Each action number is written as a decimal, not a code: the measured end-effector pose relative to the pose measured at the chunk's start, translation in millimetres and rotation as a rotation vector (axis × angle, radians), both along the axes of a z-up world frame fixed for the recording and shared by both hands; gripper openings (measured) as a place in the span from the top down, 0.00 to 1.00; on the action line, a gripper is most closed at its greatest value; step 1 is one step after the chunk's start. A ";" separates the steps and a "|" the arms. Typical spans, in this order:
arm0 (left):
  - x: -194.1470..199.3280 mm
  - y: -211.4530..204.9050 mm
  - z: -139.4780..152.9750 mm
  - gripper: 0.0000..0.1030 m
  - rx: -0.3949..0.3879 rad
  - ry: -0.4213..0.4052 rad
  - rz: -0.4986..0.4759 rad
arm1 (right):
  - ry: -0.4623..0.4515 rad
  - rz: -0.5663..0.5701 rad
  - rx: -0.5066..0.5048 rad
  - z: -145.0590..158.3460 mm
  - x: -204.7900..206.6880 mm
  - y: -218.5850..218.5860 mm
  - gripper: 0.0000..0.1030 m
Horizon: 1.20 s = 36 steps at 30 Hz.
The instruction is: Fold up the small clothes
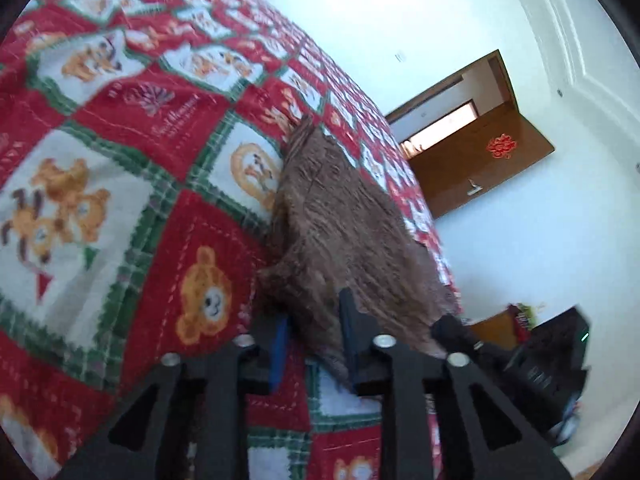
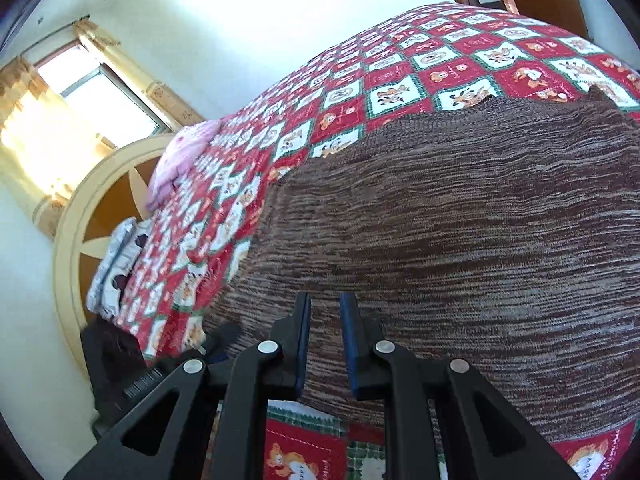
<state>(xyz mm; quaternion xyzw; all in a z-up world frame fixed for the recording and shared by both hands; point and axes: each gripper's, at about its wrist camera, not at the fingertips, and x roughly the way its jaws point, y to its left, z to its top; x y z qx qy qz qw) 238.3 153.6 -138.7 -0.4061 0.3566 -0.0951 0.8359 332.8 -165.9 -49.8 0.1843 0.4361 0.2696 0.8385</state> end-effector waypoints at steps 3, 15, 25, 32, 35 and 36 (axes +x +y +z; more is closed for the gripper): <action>12.8 -2.6 20.9 0.66 0.107 -0.012 -0.054 | 0.001 -0.010 -0.016 -2.0 -2.9 -5.7 0.84; 92.9 -1.7 37.0 0.36 0.308 0.018 -0.141 | 0.033 -0.089 -0.004 -20.0 -4.1 -35.0 0.84; 83.7 -13.3 15.4 0.72 0.233 0.046 -0.147 | 0.048 -0.094 -0.001 -32.3 -2.5 -37.2 0.84; 90.9 -11.9 13.1 0.89 0.184 0.068 -0.110 | 0.042 -0.111 0.013 -29.6 -2.3 -43.4 0.84; 89.6 -23.1 29.5 0.89 0.232 0.031 -0.113 | 0.017 -0.117 0.019 -18.3 6.6 -46.4 0.84; 90.2 -28.5 36.0 0.89 0.247 0.012 -0.119 | 0.005 -0.122 0.012 -14.1 9.8 -46.2 0.84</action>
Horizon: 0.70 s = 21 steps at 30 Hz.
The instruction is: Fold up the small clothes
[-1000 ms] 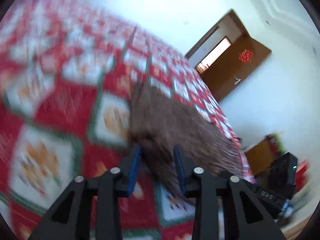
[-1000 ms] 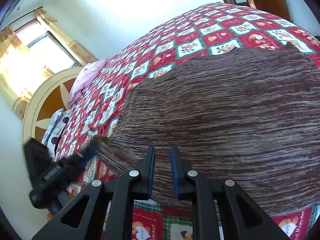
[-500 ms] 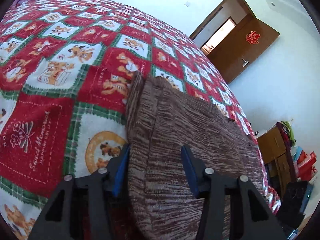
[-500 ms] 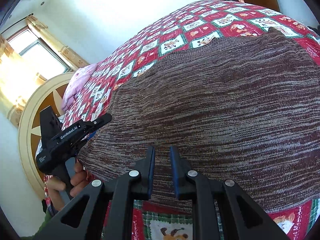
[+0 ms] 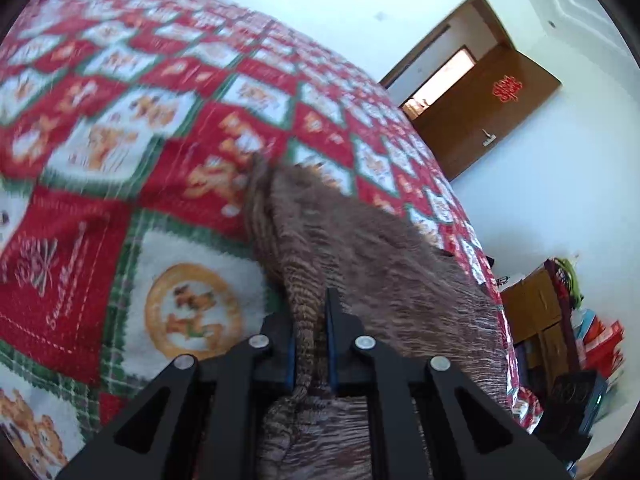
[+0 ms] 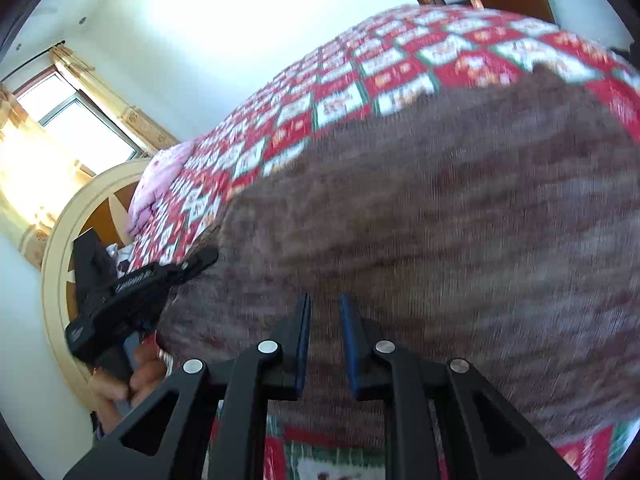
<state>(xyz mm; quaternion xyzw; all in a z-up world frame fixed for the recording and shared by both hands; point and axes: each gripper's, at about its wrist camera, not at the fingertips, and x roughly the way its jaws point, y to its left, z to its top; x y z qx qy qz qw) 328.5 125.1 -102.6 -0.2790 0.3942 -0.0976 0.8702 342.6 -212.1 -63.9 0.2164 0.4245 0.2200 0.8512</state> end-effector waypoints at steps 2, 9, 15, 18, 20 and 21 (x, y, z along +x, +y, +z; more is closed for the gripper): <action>0.3 -11.3 13.1 0.89 0.025 -0.031 -0.021 | -0.015 0.001 -0.025 5.5 12.2 3.1 0.84; 0.8 -75.9 39.0 0.89 0.105 -0.117 -0.171 | 0.053 -0.015 0.038 -18.9 27.3 -6.8 0.85; 0.8 -145.2 24.1 0.89 0.209 -0.103 -0.313 | 0.036 -0.143 0.155 -17.6 26.2 -49.1 0.84; 4.3 -169.6 9.0 0.89 0.304 -0.080 -0.331 | 0.046 -0.187 0.185 -22.0 24.5 -61.9 0.84; 3.9 -175.2 9.3 0.89 0.338 -0.096 -0.328 | 0.058 -0.195 0.206 -25.4 23.8 -67.9 0.84; 4.8 -175.7 10.0 0.89 0.345 -0.095 -0.329 | 0.060 -0.197 0.211 -26.5 22.8 -69.0 0.84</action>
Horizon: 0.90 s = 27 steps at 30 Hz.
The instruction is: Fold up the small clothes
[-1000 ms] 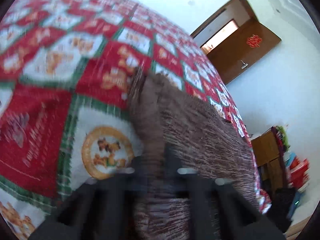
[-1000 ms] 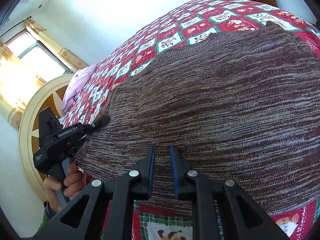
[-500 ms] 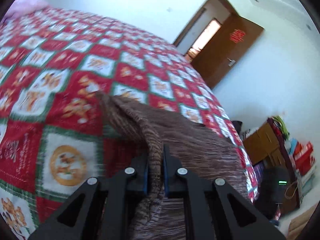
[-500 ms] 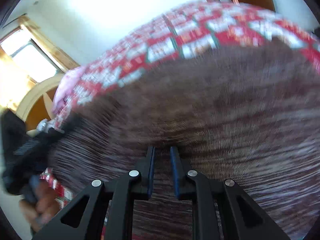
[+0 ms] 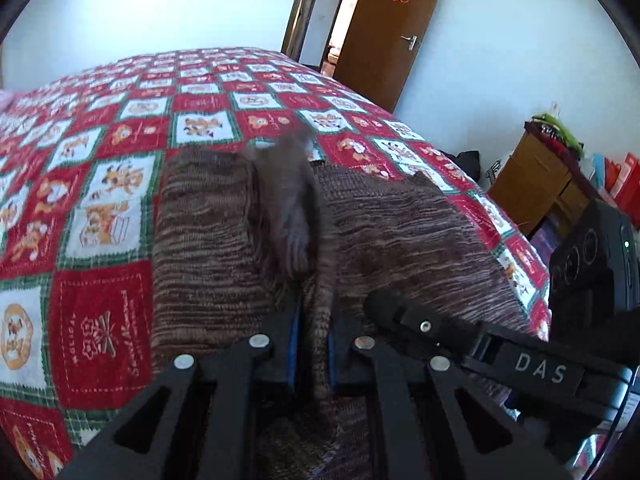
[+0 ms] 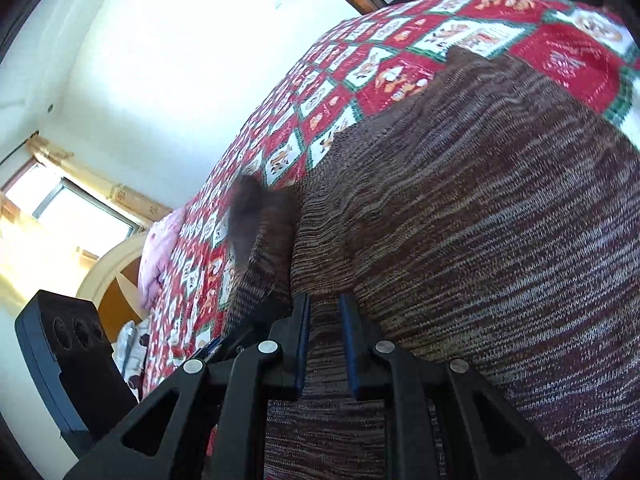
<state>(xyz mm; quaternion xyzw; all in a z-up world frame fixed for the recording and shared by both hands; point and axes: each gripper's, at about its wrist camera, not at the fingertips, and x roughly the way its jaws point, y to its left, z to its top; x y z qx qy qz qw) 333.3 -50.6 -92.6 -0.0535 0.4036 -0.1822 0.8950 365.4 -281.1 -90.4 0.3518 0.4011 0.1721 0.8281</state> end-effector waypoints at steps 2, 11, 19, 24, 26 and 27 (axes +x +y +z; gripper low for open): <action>2.1 0.9 1.1 0.89 0.002 0.010 0.001 | -0.004 -0.003 -0.002 0.8 -1.2 -0.6 0.84; -30.9 12.2 25.9 0.34 -0.062 -0.029 -0.093 | -0.006 -0.005 0.005 0.1 -0.4 0.2 0.84; -81.3 87.9 42.4 0.31 -0.105 -0.117 -0.022 | 0.002 -0.002 0.036 -3.0 1.3 -1.5 0.84; -94.5 81.2 25.8 0.31 -0.047 -0.081 -0.081 | 0.022 0.020 0.095 -5.3 1.9 -3.0 0.84; -98.4 73.8 21.6 0.31 -0.031 -0.083 -0.109 | 0.048 0.052 0.206 -9.3 -0.6 -5.1 0.83; -98.4 71.2 19.5 0.31 -0.025 -0.083 -0.121 | 0.060 0.072 0.266 -10.9 -4.1 -4.3 0.71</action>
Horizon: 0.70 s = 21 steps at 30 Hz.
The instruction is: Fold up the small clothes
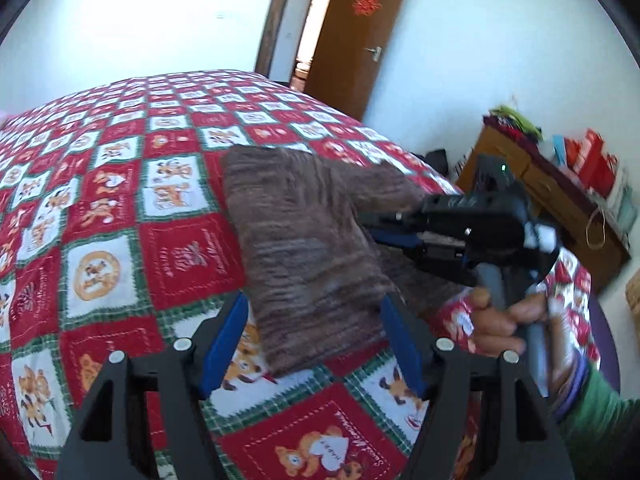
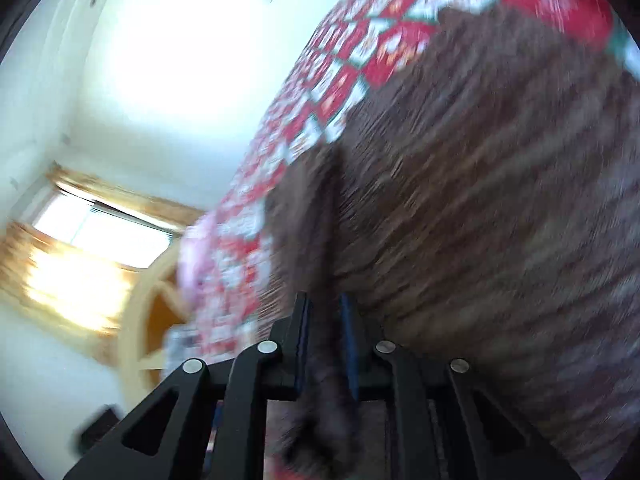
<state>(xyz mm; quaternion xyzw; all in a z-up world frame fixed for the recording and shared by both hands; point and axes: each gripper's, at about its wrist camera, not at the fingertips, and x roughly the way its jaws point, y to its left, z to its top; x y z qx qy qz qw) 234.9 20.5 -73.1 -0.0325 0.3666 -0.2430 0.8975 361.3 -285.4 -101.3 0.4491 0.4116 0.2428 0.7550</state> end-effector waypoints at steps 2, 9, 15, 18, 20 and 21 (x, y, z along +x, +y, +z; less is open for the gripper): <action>0.4 -2.2 -4.6 0.31 0.002 0.009 -0.011 | 0.013 0.026 0.046 -0.3 -9.6 3.6 0.48; -7.5 -10.6 -14.8 0.31 0.029 0.018 -0.047 | 0.004 0.148 -0.092 9.8 -26.5 38.2 0.48; -14.5 -23.6 -8.4 0.24 0.106 -0.053 -0.091 | -0.017 0.238 -0.220 24.5 -26.1 65.3 0.92; -17.4 -30.6 -1.4 0.16 0.122 -0.112 -0.122 | -0.005 0.231 -0.088 33.9 -21.7 54.3 0.92; -22.8 -39.0 3.1 0.11 0.160 -0.186 -0.139 | 0.029 0.219 0.015 37.6 -16.0 43.0 0.92; -25.2 -45.0 5.1 0.10 0.196 -0.234 -0.139 | 0.045 0.214 0.043 39.7 -14.5 37.9 0.92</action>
